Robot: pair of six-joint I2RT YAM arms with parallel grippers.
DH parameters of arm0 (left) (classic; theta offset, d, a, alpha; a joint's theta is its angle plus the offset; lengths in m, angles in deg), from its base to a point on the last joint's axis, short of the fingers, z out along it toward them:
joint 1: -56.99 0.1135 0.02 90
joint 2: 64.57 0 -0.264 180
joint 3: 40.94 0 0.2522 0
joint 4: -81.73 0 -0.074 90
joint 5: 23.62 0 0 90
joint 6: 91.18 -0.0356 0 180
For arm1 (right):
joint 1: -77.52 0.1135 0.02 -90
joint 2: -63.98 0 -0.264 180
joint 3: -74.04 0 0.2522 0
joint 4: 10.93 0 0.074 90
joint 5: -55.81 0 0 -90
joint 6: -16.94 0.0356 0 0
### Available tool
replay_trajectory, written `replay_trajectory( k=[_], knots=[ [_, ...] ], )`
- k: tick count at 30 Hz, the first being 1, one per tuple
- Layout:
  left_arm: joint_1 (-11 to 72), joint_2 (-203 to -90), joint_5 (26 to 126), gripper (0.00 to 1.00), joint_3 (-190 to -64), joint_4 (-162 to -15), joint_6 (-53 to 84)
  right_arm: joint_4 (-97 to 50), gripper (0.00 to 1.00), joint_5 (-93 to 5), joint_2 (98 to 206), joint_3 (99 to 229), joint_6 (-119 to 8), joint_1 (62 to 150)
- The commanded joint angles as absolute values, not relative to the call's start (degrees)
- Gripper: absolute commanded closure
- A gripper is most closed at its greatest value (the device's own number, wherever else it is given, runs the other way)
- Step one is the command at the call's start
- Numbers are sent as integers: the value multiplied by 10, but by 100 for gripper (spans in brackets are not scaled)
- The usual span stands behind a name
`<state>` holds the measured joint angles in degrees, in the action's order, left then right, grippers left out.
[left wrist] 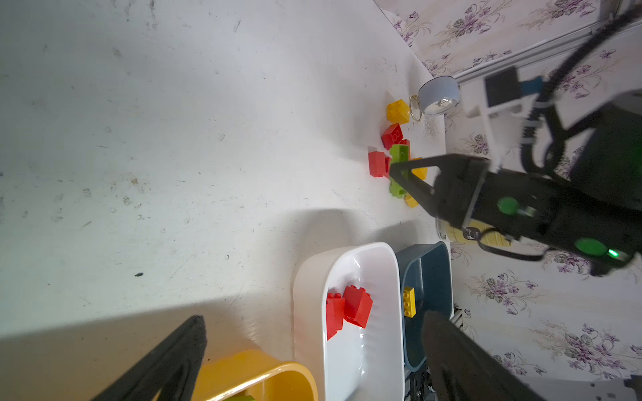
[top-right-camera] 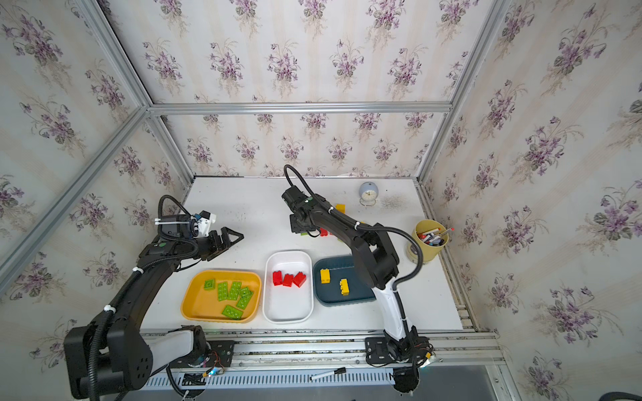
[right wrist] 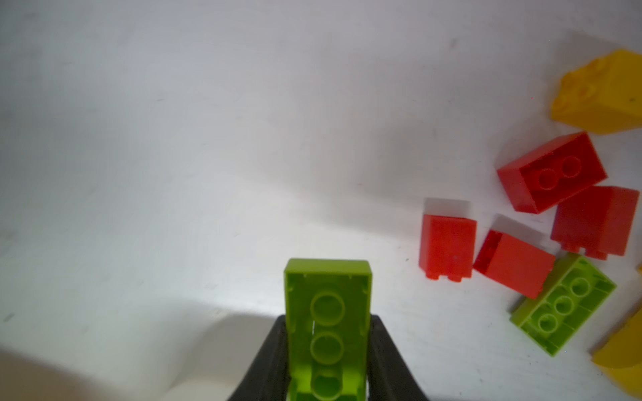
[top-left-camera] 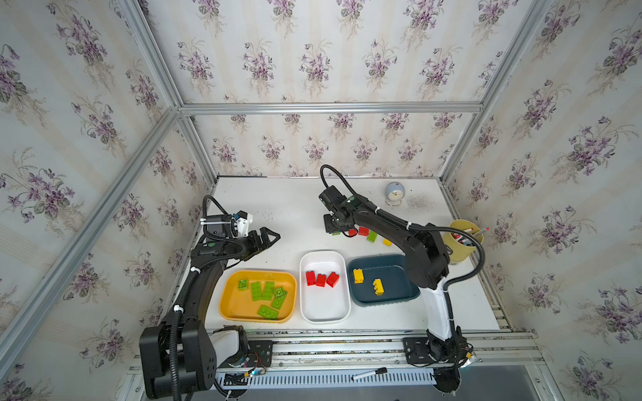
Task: Sort the legos into containers by color
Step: 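Carry the lime-green brick with the right gripper and release it into the yellow tray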
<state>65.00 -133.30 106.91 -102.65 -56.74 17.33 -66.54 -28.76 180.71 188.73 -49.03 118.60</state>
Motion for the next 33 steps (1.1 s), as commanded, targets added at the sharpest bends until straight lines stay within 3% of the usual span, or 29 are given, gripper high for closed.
replay_trajectory(
  k=[1,9,19,21,24,26,33],
  knots=[
    [650,-1338,1076,1,-1036,-571,166,-563,73,-401,1731,1807,-592,1225],
    [651,-1346,1073,1,-1052,-559,164,-448,69,-542,1636,1666,-665,1361],
    [650,-1345,1077,1,-1047,-556,163,-407,66,-594,1756,1736,-707,1436],
    [651,-1344,1078,1,-1044,-557,163,-410,60,-592,1771,1749,-712,1436],
    [650,-1344,1084,1,-1041,-557,161,-421,38,-588,1767,1752,-721,1436],
    [650,-1344,1088,1,-1041,-557,160,-429,30,-576,1747,1740,-732,1433],
    [650,-1337,1100,1,-1040,-556,160,-471,22,-547,1627,1649,-712,1376]
  ],
)
